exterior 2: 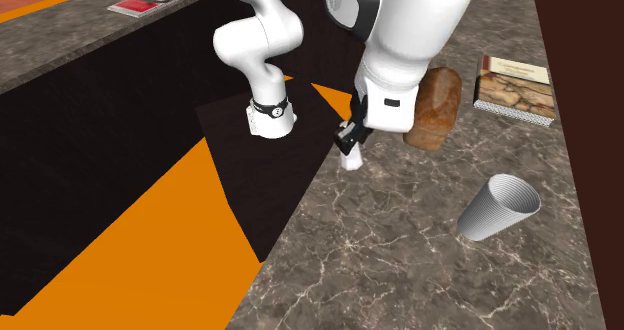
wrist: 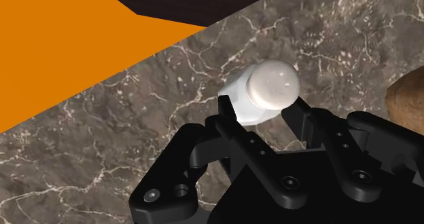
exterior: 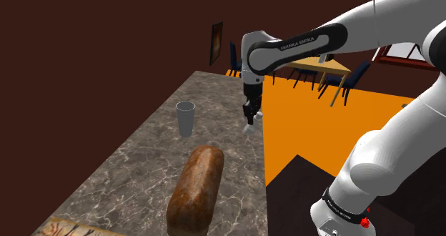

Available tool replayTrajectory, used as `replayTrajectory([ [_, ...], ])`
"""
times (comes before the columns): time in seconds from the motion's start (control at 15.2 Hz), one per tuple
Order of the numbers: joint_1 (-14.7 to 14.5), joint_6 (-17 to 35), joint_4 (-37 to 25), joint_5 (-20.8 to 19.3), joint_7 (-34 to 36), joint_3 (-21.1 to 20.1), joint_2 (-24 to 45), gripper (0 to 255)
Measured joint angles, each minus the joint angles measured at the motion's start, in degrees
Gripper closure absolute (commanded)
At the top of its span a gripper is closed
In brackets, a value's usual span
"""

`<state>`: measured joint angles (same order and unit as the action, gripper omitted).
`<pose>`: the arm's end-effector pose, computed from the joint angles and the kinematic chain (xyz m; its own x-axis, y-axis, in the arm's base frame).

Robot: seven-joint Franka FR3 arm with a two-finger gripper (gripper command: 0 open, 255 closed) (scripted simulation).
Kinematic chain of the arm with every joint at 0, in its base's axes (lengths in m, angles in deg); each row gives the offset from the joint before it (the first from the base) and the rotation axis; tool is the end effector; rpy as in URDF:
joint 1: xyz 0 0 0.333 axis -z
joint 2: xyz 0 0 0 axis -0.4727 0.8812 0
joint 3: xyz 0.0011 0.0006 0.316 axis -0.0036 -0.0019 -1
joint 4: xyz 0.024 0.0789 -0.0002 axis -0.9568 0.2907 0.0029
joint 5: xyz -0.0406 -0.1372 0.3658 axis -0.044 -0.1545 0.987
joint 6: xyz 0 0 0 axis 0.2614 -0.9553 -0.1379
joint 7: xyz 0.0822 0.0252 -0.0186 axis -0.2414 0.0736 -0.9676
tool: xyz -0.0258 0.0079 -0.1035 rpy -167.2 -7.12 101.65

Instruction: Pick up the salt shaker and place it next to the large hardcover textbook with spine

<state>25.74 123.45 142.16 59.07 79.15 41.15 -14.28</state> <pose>0.4400 0.0498 0.4239 0.9523 0.2187 -0.2128 0.2184 -0.9755 -0.0255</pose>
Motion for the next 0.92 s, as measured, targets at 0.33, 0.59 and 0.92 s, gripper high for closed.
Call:
replayTrajectory([
  [0.33,0.08,-3.99,-2.65,-0.03,-0.19,0.16,-1.33,255],
  [0.59,0.0,-7.13,-5.15,0.04,-0.02,0.08,-1.97,255],
  [0.92,0.04,-11.14,-8.36,0.03,-0.09,0.17,-2.78,255],
])
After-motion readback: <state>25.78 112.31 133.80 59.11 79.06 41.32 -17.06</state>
